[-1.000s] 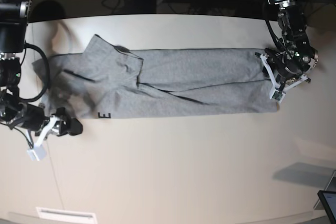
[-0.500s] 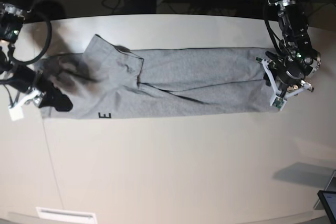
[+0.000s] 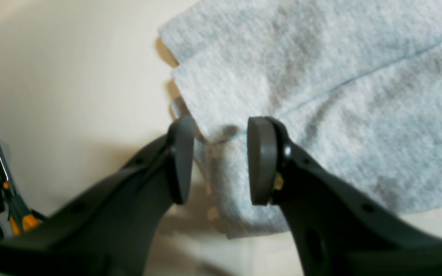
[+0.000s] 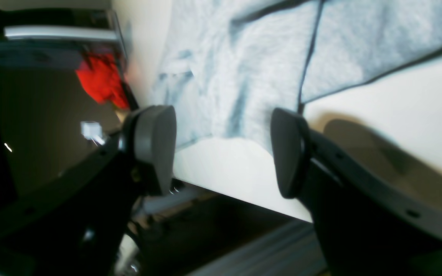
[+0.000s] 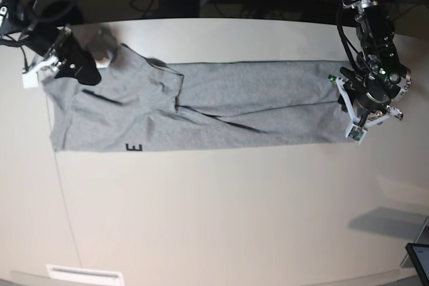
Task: Fold the T-shirt properly
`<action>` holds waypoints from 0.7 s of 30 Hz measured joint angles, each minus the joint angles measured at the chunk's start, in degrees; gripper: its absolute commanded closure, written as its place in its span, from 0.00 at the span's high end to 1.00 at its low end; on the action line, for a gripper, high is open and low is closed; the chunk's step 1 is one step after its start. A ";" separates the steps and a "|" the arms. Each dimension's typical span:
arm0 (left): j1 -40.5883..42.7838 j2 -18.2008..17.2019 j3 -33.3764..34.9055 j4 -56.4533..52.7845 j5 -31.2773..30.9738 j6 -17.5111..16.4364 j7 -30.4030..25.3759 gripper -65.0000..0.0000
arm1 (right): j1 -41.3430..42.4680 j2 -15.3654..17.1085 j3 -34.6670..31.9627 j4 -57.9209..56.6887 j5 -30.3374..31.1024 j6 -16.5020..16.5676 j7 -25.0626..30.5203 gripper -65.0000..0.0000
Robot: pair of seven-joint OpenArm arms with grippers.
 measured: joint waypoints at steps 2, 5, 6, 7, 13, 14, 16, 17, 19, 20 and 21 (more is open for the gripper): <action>-0.04 0.00 0.02 0.00 0.00 0.00 -0.02 0.36 | -1.68 -1.11 0.09 -0.02 -0.24 -1.05 -0.87 0.57; -0.02 -0.02 0.02 0.00 0.00 0.00 -0.02 0.36 | -2.05 -1.97 -0.31 -0.26 -0.85 -1.36 -1.46 0.57; -0.02 -0.02 0.02 0.00 0.02 0.00 0.00 0.36 | -1.73 -2.23 -0.31 -0.22 -0.83 -1.33 -1.27 0.57; -0.02 0.00 0.02 0.00 0.00 0.00 -0.02 0.36 | -1.66 -2.49 -0.31 -0.15 -1.14 -1.33 -0.46 0.57; 0.04 0.02 -0.09 0.00 -0.02 -0.02 -0.07 0.36 | -3.02 -4.83 -0.33 -0.26 -7.85 -1.29 -1.31 0.57; 0.07 0.02 -0.09 0.00 -0.02 -0.02 -0.22 0.36 | -2.73 -5.14 -0.37 -0.24 -8.41 -1.29 -1.16 0.57; 0.17 -0.07 -0.11 0.00 0.02 -0.02 -0.20 0.36 | -2.60 -5.25 -0.37 -0.24 -10.43 -1.25 -0.96 0.57; 0.20 -0.09 -0.15 0.00 0.02 -0.02 -0.13 0.36 | -2.64 -5.35 -0.35 -0.33 -10.73 -0.72 -0.98 0.57; 0.15 0.02 -0.13 0.00 -0.04 -0.02 -0.22 0.36 | -2.71 -5.53 -0.35 -1.73 -10.19 1.86 -1.01 0.57; 0.15 0.02 -0.13 0.00 -0.07 -0.02 -0.22 0.36 | -2.58 -5.60 -0.35 -2.82 -9.62 3.13 -1.01 0.57; 0.17 0.00 -0.13 0.00 0.00 -0.02 -0.20 0.36 | -2.40 -5.62 -0.37 -3.89 -9.22 3.32 -1.03 0.57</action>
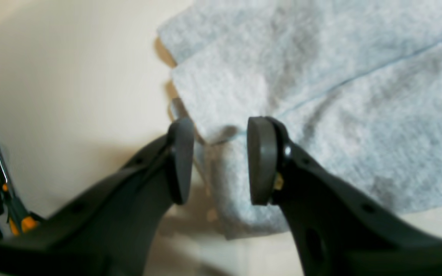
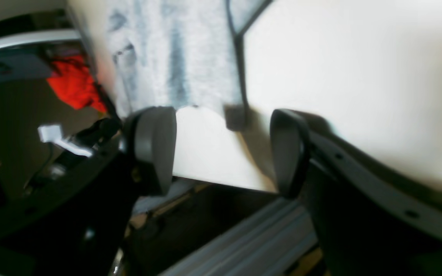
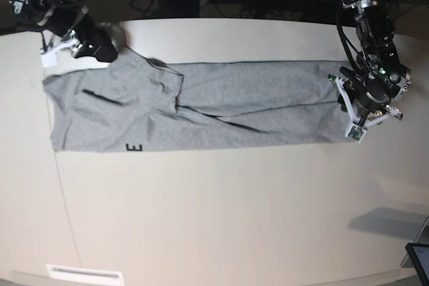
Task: Fold the T-shirt properly
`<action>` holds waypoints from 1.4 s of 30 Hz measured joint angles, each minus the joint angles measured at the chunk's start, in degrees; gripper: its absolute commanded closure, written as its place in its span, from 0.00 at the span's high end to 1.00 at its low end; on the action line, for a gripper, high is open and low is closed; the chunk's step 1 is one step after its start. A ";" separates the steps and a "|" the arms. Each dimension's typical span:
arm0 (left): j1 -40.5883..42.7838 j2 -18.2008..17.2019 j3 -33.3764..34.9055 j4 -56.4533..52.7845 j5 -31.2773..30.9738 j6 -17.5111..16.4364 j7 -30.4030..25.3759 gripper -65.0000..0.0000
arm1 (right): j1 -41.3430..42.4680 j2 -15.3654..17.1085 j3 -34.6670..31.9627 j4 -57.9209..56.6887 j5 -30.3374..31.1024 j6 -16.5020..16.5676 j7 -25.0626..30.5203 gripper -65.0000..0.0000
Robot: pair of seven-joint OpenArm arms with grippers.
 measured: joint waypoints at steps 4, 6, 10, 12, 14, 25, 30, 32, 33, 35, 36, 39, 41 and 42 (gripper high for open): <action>0.15 0.02 0.02 0.00 -0.04 0.00 0.00 0.36 | 0.66 -0.09 0.02 -1.97 1.05 0.79 -0.33 0.57; 0.13 0.00 0.04 0.00 0.00 0.00 0.00 0.36 | 0.83 -0.07 -0.37 -1.95 1.03 0.79 -0.28 0.57; 0.15 0.00 0.13 0.00 0.00 -0.02 0.00 0.36 | 1.33 0.02 -5.46 -1.97 0.94 0.79 0.87 0.57; 0.15 0.00 0.15 0.00 0.00 -0.02 0.00 0.36 | 1.42 -0.13 -7.10 -2.01 0.83 0.79 0.92 0.57; 0.17 -0.04 0.07 0.00 0.02 0.00 0.04 0.36 | 1.77 -0.28 -7.34 -2.12 0.74 0.79 0.46 0.57; 0.48 -0.94 0.00 -0.02 -0.02 -0.17 0.00 0.36 | 2.73 0.26 -7.30 -2.82 -3.56 0.13 0.42 0.02; 0.48 -0.94 0.11 -0.02 0.00 -0.17 0.00 0.36 | 3.65 0.26 -7.30 -2.82 -4.15 0.07 0.31 0.00; 0.48 -0.92 0.11 -0.02 0.00 -0.17 0.00 0.36 | 3.63 0.31 -7.30 -2.80 -4.15 -0.35 0.24 0.00; 0.48 -0.92 0.11 -0.02 0.00 -0.17 0.00 0.36 | 3.67 0.24 -7.30 -2.80 -4.15 -0.35 0.15 0.00; 0.48 -0.94 0.11 -0.02 0.00 -0.17 0.00 0.36 | 4.39 0.37 -7.30 -2.80 -4.26 -0.70 -1.16 0.00; 0.48 -0.92 0.11 -0.02 -0.02 -0.17 0.02 0.36 | 4.96 0.81 -7.30 -2.75 -4.24 -1.03 -2.64 0.00; 0.48 -0.94 0.11 -0.04 0.00 -0.17 0.13 0.36 | 5.25 1.79 -6.60 -0.68 -5.55 -1.70 -3.85 0.00; 0.48 -0.92 0.15 -0.07 -0.02 -0.17 0.11 0.36 | 6.12 1.88 -4.92 1.68 -4.76 -0.76 -2.71 0.00; 0.48 -0.92 0.15 -0.07 0.00 -0.17 0.13 0.36 | 7.21 1.99 -4.42 2.78 -4.28 -0.72 -2.38 0.00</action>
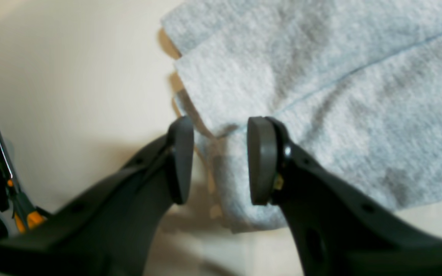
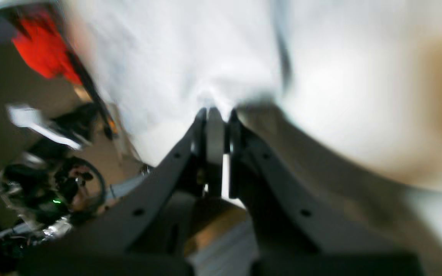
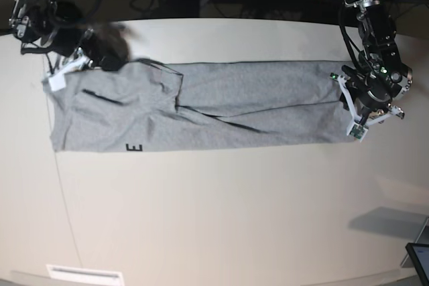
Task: Fold the T-shirt properly
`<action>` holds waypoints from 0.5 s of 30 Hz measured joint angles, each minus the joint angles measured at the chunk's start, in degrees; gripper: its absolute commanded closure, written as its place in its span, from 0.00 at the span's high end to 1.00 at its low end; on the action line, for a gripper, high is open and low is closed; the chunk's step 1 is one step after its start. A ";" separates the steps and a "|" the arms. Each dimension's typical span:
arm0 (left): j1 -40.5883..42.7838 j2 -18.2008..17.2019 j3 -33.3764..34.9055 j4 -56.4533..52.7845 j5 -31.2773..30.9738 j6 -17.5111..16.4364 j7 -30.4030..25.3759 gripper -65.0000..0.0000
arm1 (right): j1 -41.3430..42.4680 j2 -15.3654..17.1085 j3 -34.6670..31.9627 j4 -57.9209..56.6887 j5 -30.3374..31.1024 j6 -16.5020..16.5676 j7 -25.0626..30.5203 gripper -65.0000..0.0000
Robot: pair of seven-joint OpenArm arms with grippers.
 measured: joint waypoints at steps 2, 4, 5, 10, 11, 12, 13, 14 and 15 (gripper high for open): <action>0.00 -0.02 0.00 0.00 0.00 0.00 0.02 0.36 | 1.73 0.83 -0.22 1.07 1.09 0.02 0.61 0.00; 0.00 -0.02 0.04 0.00 0.00 0.00 0.02 0.36 | 1.99 1.75 -0.39 0.98 0.83 0.00 0.15 0.00; 0.00 -0.02 0.04 0.00 0.02 0.00 0.04 0.36 | 2.01 1.90 -0.33 0.74 0.13 0.00 -0.13 0.00; 0.00 -0.02 0.26 0.00 0.00 0.00 0.04 0.36 | 4.90 1.81 -0.31 0.55 0.11 0.00 -0.15 0.00; 0.00 -0.02 0.26 0.00 0.02 0.00 0.04 0.36 | 5.51 1.84 -0.37 0.55 0.11 0.00 -0.09 0.00; 0.00 0.00 0.26 0.00 0.00 0.00 0.04 0.36 | 5.73 1.86 -0.42 0.55 0.11 0.00 -0.09 0.00; -0.02 0.00 0.28 0.00 -0.04 0.00 0.02 0.36 | 5.77 1.84 -0.42 0.55 0.02 0.00 -0.15 0.00; 0.00 0.02 0.28 0.00 -0.02 0.00 0.02 0.36 | 5.81 1.84 -0.42 0.55 -0.15 0.00 -0.26 0.00; 0.00 0.00 0.26 0.00 -0.02 0.00 0.04 0.36 | 5.92 1.84 -0.39 0.52 -0.31 0.00 -0.35 0.00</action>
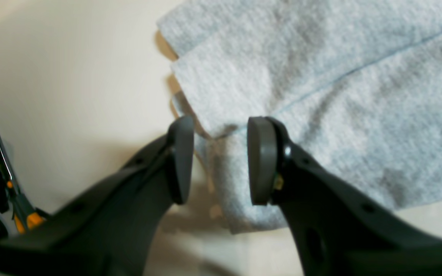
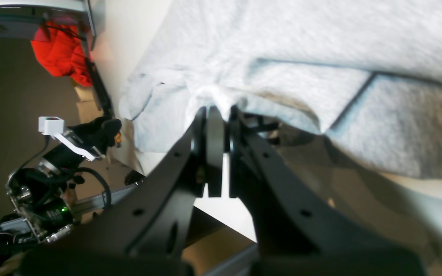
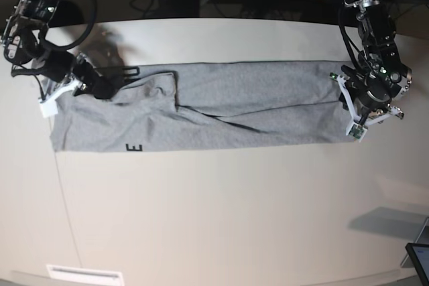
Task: Fold the T-shirt properly
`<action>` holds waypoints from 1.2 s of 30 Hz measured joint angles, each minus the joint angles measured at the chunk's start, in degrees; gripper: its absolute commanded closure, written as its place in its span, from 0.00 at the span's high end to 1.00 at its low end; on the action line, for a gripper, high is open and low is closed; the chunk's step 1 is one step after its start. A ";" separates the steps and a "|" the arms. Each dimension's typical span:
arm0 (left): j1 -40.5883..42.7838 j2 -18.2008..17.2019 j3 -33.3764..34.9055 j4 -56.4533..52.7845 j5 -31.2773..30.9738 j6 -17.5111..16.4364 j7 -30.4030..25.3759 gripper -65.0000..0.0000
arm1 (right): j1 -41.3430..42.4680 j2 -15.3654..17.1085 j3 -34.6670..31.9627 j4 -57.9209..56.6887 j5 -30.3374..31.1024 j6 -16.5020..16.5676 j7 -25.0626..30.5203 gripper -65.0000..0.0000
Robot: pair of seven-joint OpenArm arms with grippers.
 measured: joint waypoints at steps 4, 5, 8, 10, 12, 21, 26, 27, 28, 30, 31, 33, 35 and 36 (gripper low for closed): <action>0.00 0.00 0.00 0.00 0.02 0.00 0.00 0.36 | 2.16 0.35 -0.02 -4.13 0.33 0.00 0.20 0.00; 0.00 0.00 0.00 0.00 0.02 0.02 0.00 0.36 | 2.49 0.59 -0.09 -5.31 0.24 0.00 0.26 0.00; 0.00 0.00 0.00 0.00 0.02 0.00 0.00 0.36 | 3.06 1.27 -1.97 -6.91 -0.46 0.00 0.24 0.00; 0.00 0.02 0.02 0.00 0.00 0.00 0.00 0.36 | 4.35 1.03 -3.56 -6.93 -0.15 -0.02 0.02 0.00; 0.00 -0.04 0.00 0.00 0.02 0.00 0.00 0.36 | 5.77 0.98 -4.68 -6.91 0.24 0.00 0.28 0.00; 1.11 -0.02 -0.31 -0.02 0.04 0.00 0.04 0.36 | 8.00 1.09 -7.37 -7.21 -0.37 0.00 0.72 0.00; 1.11 -0.02 -0.31 -0.04 0.02 0.00 0.02 0.36 | 9.20 0.87 -7.37 -7.30 -9.79 0.00 0.66 0.00; 1.09 -0.02 -0.28 -0.04 0.02 0.00 0.00 0.36 | 9.66 0.83 -7.37 -7.69 -9.88 0.00 0.63 0.00; 1.07 -0.02 -0.28 -0.04 0.02 0.00 0.00 0.36 | 10.16 0.81 -7.37 -8.48 -9.46 0.00 0.72 0.00; 1.09 0.02 -0.24 -0.04 0.02 0.00 0.00 0.36 | 10.69 0.96 -7.37 -10.10 -9.35 0.00 0.81 0.00; 1.11 0.04 -0.15 -0.04 0.02 0.00 0.00 0.36 | 10.67 1.11 -7.37 -10.84 -9.46 0.00 0.83 0.01; 1.09 0.07 -0.15 -0.04 0.02 0.00 0.00 0.36 | 10.64 1.11 -7.37 -11.72 -10.10 0.00 0.59 0.08; 1.11 0.13 -0.15 -0.04 0.02 0.00 0.00 0.36 | 10.80 1.11 -7.37 -11.58 -9.94 0.00 0.35 0.21; 1.11 0.11 -0.15 -0.04 0.00 0.00 0.00 0.36 | 11.02 1.11 -7.37 -11.45 -9.88 0.02 0.42 0.27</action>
